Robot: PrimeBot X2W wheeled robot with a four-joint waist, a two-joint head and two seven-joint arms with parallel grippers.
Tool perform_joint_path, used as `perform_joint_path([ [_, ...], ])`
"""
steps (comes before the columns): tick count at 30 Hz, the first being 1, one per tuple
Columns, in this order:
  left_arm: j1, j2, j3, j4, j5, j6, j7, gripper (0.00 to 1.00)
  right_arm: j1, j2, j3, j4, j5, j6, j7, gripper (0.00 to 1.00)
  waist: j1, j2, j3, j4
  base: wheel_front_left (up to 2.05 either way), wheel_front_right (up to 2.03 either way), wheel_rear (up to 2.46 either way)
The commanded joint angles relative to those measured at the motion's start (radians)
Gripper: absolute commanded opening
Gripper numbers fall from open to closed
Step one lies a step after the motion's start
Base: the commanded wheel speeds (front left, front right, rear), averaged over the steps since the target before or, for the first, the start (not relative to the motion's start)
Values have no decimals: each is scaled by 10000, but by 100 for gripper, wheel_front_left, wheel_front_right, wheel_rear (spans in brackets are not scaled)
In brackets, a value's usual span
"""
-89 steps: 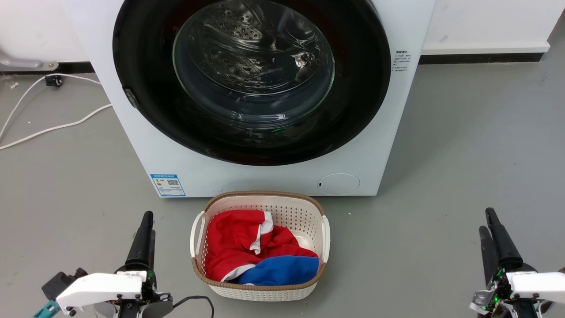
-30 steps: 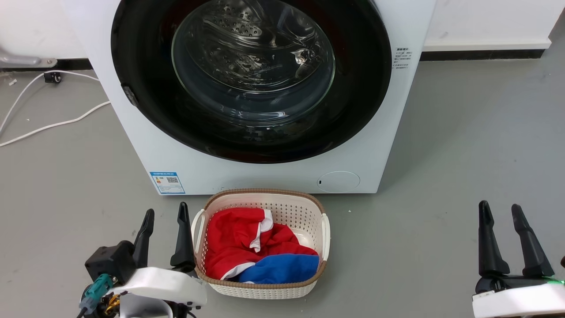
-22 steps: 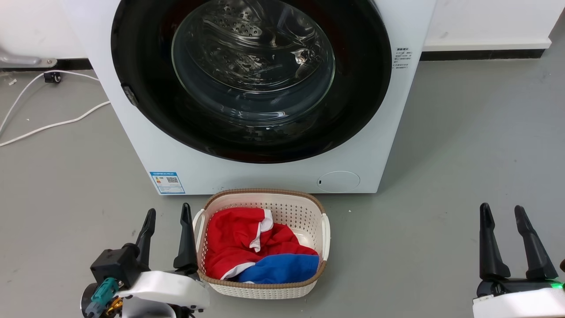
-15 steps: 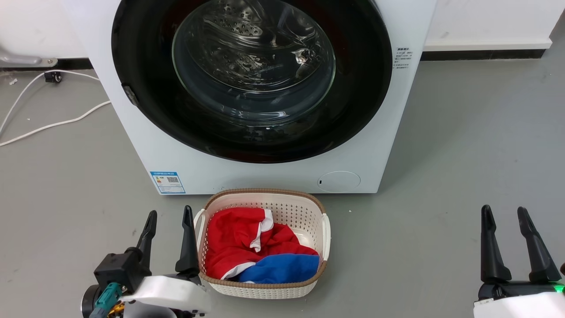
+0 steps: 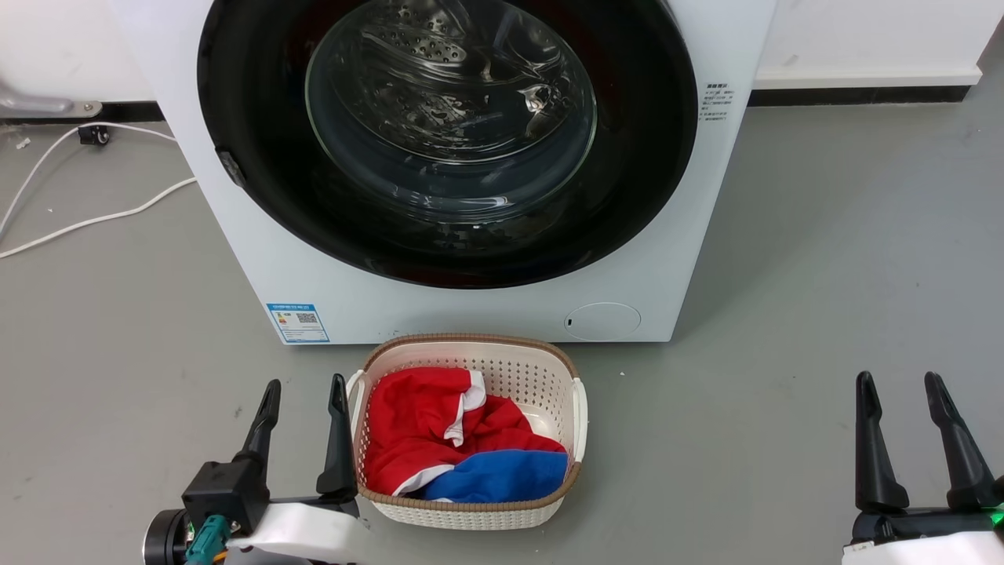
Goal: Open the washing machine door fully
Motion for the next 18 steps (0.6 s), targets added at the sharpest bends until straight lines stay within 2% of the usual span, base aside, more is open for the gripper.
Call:
perform_joint_path([
  [1, 55, -39, 18, -36, 180, -33, -79, 100, 50, -4, -23, -104, -188, 22, -85, 100, 0, 0, 3, 1, 0, 0, 0],
  [18, 250, -236, 215, 317, 1066, -290, -379, 100, 356, 1, -39, -168, -1097, 23, -394, 100, 0, 0, -20, -2, 0, 0, 0],
])
